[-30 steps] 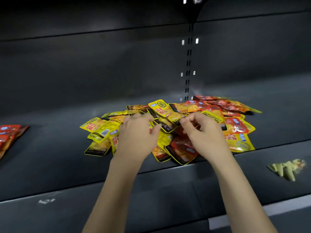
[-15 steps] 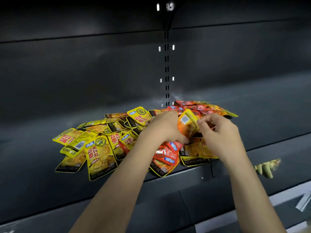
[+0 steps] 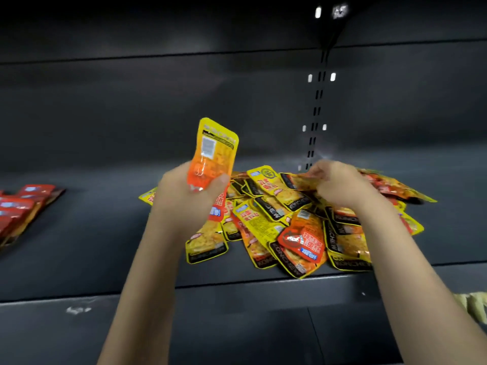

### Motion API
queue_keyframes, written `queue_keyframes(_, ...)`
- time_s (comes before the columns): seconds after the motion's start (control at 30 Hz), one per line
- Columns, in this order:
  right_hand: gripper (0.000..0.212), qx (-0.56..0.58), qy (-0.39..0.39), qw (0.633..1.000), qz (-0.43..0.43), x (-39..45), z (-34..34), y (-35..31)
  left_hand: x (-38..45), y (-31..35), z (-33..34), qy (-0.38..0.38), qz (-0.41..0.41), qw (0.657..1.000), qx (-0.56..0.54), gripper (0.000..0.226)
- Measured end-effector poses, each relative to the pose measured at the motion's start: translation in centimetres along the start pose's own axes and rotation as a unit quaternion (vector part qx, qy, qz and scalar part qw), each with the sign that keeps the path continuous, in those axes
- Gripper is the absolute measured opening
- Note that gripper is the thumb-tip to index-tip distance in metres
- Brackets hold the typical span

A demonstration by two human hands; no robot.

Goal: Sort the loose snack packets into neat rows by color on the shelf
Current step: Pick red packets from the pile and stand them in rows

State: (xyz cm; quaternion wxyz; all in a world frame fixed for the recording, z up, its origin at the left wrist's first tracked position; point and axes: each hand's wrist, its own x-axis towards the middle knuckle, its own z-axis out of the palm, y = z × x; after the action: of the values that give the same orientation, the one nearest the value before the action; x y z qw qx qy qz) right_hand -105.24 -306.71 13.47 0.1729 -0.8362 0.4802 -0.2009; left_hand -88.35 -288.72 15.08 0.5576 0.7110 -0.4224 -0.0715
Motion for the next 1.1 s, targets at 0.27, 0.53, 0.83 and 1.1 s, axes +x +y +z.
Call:
queue_keyframes(0.27,0.066,-0.189,-0.149,0.970,0.035,4.7,1.3,-0.3,-2.6,-3.2,-3.5,0.073,-0.078,0.993,-0.046,0.012)
queue_keyframes(0.53,0.016,-0.091,0.018,0.996,0.015,5.3,0.5,-1.5,-2.5,-4.1,-3.1,0.092,-0.085,0.984,-0.125,0.013)
queue_keyframes(0.83,0.020,0.204,0.136,0.963,-0.113,-0.8,1.8,-11.0,0.0,-6.1,-6.0,0.086,-0.124,0.956,-0.251,0.012)
queue_keyframes(1.1,0.025,0.241,0.088,0.959,-0.124,-3.9,10.6,-22.3,2.1,-11.8,-16.7,0.051,-0.132,0.938,-0.316,0.015)
